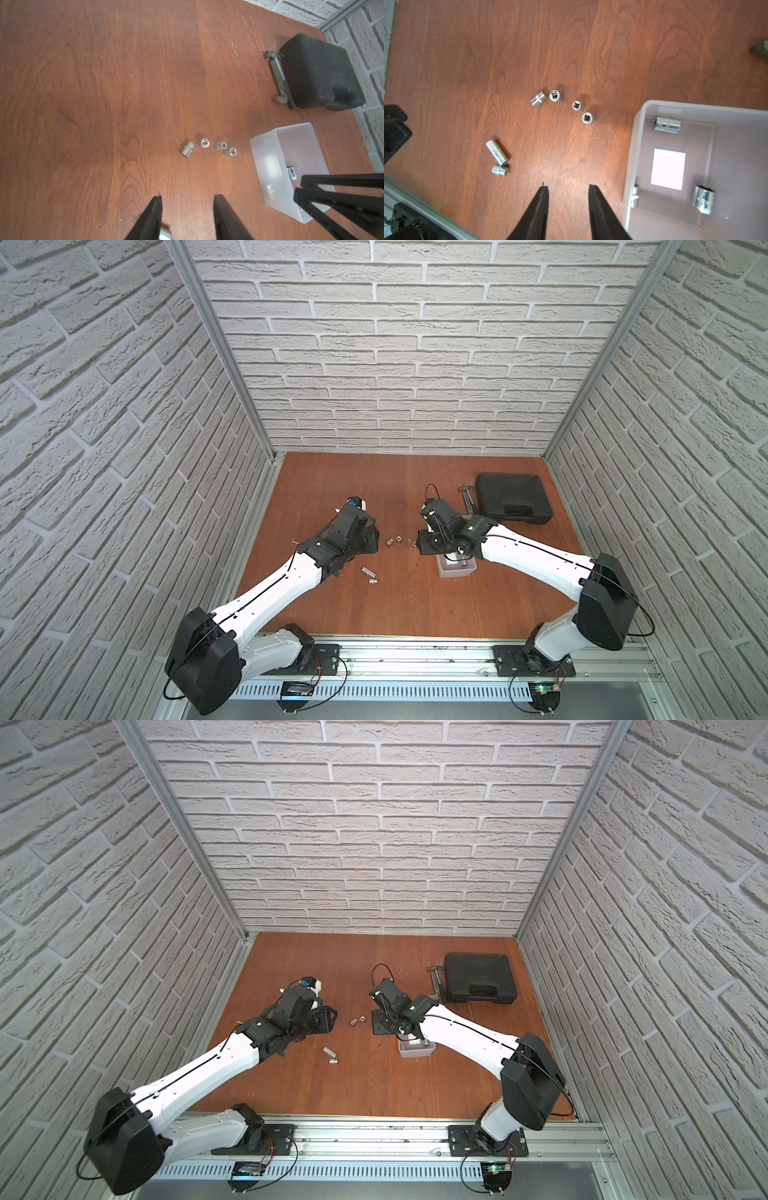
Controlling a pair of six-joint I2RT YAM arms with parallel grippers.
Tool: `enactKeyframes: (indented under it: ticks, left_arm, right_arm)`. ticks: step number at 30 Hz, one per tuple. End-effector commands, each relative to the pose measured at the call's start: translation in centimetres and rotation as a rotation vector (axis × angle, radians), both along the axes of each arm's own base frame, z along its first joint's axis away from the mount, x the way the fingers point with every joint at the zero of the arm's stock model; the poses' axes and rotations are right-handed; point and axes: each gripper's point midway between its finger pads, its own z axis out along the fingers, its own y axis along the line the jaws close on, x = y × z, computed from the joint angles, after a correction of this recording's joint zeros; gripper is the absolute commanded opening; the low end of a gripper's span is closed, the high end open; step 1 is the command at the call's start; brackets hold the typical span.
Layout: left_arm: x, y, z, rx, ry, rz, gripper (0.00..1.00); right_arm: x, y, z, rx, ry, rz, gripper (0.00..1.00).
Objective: Put the socket on the desktop into the storage box
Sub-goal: Pick up the socket head at the center of the board.
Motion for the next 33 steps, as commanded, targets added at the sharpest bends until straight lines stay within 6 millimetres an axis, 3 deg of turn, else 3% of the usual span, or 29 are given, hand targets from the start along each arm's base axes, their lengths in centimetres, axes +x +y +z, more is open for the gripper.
enactKeyframes:
  ticks: [1, 6, 13, 22, 33]
  left_arm:
    - [-0.3, 0.1, -0.5, -0.003, 0.044, 0.002, 0.46]
    - [-1.4, 0.5, -1.8, 0.047, 0.120, -0.020, 0.47]
    - [-1.9, 0.4, -3.0, 0.009, 0.138, -0.007, 0.47]
    - [-1.3, 0.3, -3.6, 0.049, 0.143, -0.017, 0.47]
    - [-0.2, 0.1, -4.1, 0.026, 0.113, 0.005, 0.46]
  right_arm:
    - [0.7, 0.2, 0.0, -0.045, -0.023, 0.006, 0.38]
    - [1.9, 0.5, -0.2, -0.075, -0.023, 0.008, 0.39]
    - [1.9, 1.0, -0.9, -0.061, -0.012, 0.016, 0.43]
    - [2.4, -0.3, -1.9, -0.083, -0.009, -0.014, 0.40]
    - [2.9, -0.2, -2.7, -0.112, 0.013, 0.002, 0.34]
